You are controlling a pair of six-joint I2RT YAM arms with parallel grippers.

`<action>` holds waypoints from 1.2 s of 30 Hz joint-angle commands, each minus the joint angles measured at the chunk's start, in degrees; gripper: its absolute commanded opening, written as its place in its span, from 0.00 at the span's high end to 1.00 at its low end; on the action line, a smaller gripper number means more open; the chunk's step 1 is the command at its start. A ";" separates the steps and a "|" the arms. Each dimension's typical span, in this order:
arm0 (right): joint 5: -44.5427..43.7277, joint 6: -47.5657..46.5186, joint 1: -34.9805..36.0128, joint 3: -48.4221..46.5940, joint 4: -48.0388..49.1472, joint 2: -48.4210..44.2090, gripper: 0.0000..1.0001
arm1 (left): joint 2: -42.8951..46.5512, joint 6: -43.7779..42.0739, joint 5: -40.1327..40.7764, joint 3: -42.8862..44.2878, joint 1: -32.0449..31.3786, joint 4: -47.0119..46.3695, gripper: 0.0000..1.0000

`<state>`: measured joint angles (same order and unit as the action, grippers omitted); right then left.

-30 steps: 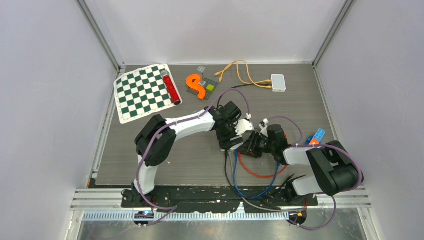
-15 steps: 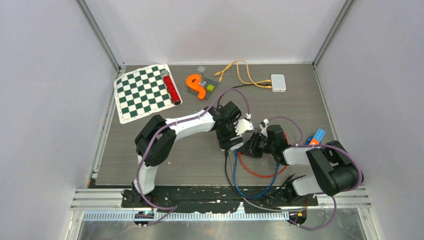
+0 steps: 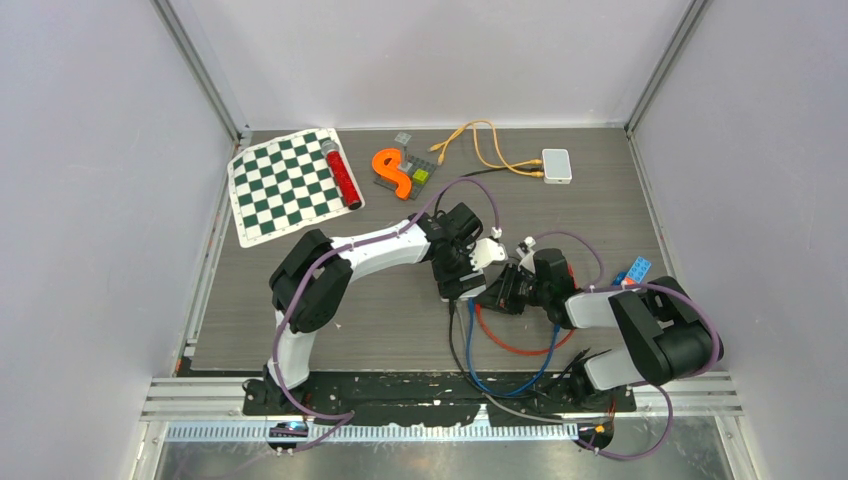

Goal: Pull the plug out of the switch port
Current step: Pull the connector from the switch port.

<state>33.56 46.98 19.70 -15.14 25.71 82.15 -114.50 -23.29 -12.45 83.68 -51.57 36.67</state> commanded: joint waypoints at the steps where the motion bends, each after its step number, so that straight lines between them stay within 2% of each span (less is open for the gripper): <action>1: -2.87 -2.20 0.69 1.66 -5.81 0.72 0.95 | -2.13 2.02 -1.93 -1.21 -0.28 0.69 0.48; 7: -4.97 -0.90 0.68 1.74 -6.27 -0.37 0.95 | -2.22 2.08 -2.35 -1.46 -0.28 0.68 0.48; 17: -3.45 8.71 0.52 3.45 3.31 2.08 0.94 | -1.69 1.65 -1.90 -2.67 -0.28 0.44 0.48; 19: -5.36 6.83 0.51 2.94 -0.30 1.94 0.86 | -1.70 1.60 -1.97 -2.72 -0.28 0.51 0.48; 22: -6.53 6.28 0.44 2.87 -1.86 1.56 0.68 | -1.47 1.36 -3.03 -3.00 -0.28 0.37 0.48; 24: -7.01 6.50 0.37 2.99 -1.62 1.23 0.63 | -1.18 1.35 -3.32 -3.25 -0.28 0.15 0.48; 26: -8.18 6.73 0.41 3.03 -1.63 0.76 0.63 | -1.08 1.24 -3.40 -3.25 -0.28 0.24 0.48; 30: -9.16 7.05 0.34 3.09 -1.16 0.69 0.70 | -0.92 1.04 -3.48 -3.32 -0.28 0.53 0.48; 36: -8.40 6.81 0.33 2.77 -0.56 1.96 0.92 | -0.99 0.80 -3.33 -3.19 -0.28 0.75 0.48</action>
<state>31.18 54.61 19.81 -12.95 29.43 82.02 -113.93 -23.66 -12.53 82.67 -51.55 35.70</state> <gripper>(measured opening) 0.185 0.702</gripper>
